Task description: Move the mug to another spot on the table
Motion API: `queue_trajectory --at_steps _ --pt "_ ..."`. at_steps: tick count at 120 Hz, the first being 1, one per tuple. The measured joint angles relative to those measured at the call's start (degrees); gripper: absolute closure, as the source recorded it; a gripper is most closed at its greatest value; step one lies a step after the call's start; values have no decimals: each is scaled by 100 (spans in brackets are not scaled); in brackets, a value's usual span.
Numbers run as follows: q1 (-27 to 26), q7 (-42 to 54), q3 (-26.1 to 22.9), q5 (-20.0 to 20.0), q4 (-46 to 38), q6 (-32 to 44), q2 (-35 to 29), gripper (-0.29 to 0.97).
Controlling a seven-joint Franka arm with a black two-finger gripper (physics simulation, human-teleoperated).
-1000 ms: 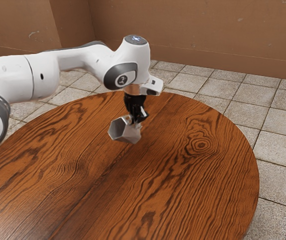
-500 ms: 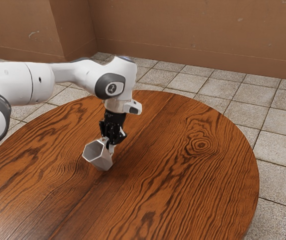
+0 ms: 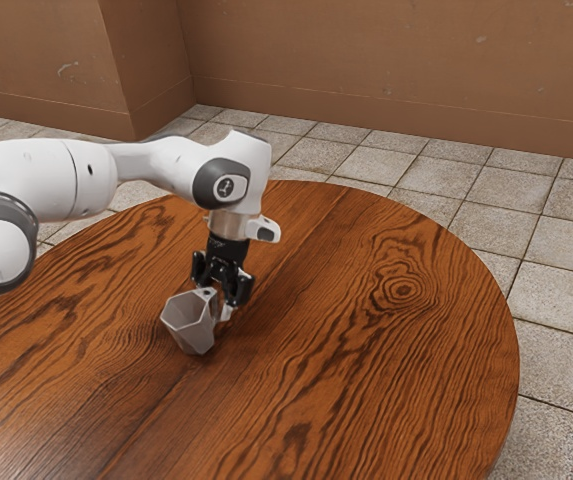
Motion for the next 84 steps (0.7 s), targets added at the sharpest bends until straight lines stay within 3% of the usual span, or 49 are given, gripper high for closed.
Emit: queue_trajectory --at_steps 41,84 --pt "-21 -84 7 -259 -168 843 -558 5" --pt "4 -258 139 -549 -1570 1930 -2758 1"
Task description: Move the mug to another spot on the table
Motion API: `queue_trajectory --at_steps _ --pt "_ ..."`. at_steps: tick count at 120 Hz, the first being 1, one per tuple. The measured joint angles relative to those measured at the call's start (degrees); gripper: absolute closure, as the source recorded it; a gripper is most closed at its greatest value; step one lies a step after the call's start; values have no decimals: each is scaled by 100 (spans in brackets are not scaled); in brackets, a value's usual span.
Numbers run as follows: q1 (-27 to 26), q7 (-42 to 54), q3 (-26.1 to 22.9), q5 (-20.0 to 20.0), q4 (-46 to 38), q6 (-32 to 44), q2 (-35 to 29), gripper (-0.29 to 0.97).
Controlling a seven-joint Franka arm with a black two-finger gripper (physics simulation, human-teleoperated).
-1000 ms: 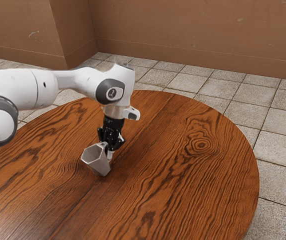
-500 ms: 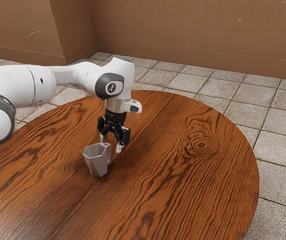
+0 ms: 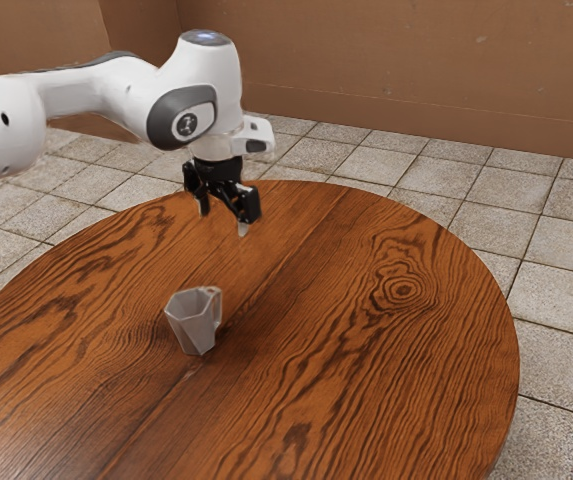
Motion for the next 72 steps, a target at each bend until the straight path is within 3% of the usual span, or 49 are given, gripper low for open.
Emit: queue_trajectory --at_steps 19,72 --pt "4 -105 -50 25 -4 6 -691 0" --pt "-66 -280 -165 215 601 -319 -737 0"
